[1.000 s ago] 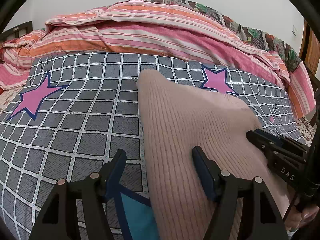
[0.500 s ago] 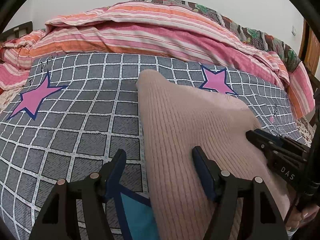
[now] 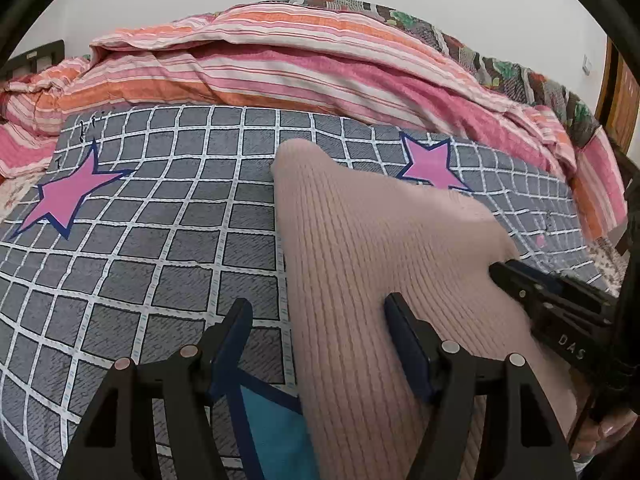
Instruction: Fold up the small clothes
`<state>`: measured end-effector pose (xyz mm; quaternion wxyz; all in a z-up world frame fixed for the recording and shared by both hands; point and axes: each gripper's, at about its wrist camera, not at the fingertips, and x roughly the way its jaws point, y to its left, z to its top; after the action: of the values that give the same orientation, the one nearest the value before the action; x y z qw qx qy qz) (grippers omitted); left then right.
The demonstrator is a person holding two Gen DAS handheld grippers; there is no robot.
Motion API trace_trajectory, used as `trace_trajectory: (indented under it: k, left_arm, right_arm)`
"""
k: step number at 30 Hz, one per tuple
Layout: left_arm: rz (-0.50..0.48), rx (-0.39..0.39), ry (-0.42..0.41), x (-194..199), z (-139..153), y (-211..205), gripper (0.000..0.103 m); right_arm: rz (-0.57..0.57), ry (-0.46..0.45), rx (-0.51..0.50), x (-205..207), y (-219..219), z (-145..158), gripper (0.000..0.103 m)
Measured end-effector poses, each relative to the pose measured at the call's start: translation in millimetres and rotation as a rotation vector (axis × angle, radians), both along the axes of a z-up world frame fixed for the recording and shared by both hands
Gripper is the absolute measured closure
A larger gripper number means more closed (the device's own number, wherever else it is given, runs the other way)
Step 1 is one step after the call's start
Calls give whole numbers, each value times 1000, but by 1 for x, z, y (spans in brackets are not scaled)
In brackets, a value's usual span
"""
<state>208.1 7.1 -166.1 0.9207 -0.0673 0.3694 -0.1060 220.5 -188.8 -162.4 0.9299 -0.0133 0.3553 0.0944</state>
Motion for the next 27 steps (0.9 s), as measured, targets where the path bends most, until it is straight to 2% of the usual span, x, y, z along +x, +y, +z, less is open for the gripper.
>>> trace_trajectory:
  k: [3,8,10,13,15,22,27]
  left_arm:
    - [-24,-52,5,3,5,5,38]
    - [-51,21,-12,28,19,0,41]
    - [-57,27,-14,40,20,0,41]
    - [-34,10,-2,62,18,5,41]
    - [2,31,15,78,13,7,43]
    - [44,18,34,108,3,10,44]
    - [45,21,34,108,1,8,44]
  right_arm:
    - [2,0,12,0,-2,0,76]
    - [18,11,37,0,-5,5,75]
    - [47,37,60,2,-9,13,73]
    - [73,44,119,6,-18,20,73]
    - [66,42,129,9,-21,13,73]
    - [53,-10,85,4,-13,6,72]
    - [47,-18,76,5,-12,5,72]
